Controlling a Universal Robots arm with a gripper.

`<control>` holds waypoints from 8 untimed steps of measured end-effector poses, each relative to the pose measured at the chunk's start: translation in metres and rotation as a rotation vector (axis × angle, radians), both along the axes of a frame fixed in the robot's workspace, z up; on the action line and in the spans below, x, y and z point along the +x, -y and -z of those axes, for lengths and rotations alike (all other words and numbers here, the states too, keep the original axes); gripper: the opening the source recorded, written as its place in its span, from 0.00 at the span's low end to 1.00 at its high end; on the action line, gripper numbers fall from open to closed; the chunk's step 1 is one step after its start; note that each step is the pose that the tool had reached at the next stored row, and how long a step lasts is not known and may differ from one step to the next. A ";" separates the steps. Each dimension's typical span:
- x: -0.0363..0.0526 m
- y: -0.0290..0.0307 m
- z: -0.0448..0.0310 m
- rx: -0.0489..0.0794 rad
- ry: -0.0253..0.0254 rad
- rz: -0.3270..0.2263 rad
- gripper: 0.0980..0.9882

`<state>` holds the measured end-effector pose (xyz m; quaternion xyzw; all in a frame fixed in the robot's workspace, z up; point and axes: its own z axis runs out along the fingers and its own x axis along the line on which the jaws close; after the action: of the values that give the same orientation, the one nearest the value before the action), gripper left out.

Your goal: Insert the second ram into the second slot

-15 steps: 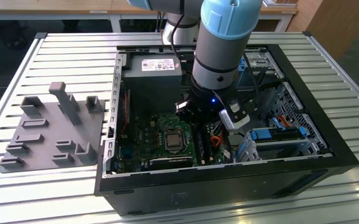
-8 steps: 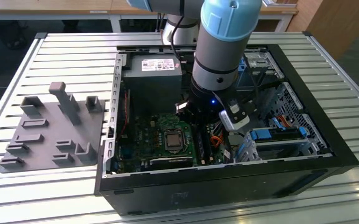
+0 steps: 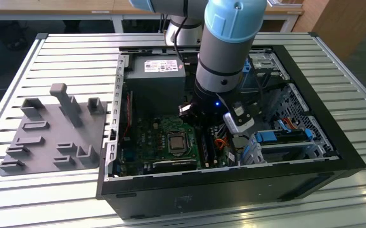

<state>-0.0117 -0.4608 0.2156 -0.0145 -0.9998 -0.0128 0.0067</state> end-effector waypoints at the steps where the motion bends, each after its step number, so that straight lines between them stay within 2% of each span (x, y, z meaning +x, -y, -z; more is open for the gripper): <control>1: 0.0000 0.0000 0.0007 0.000 0.0000 0.000 0.04; 8: 0.0000 0.0001 0.0035 0.000 -0.0003 0.000 0.04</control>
<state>-0.0118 -0.4609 0.2121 -0.0145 -0.9998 -0.0127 0.0068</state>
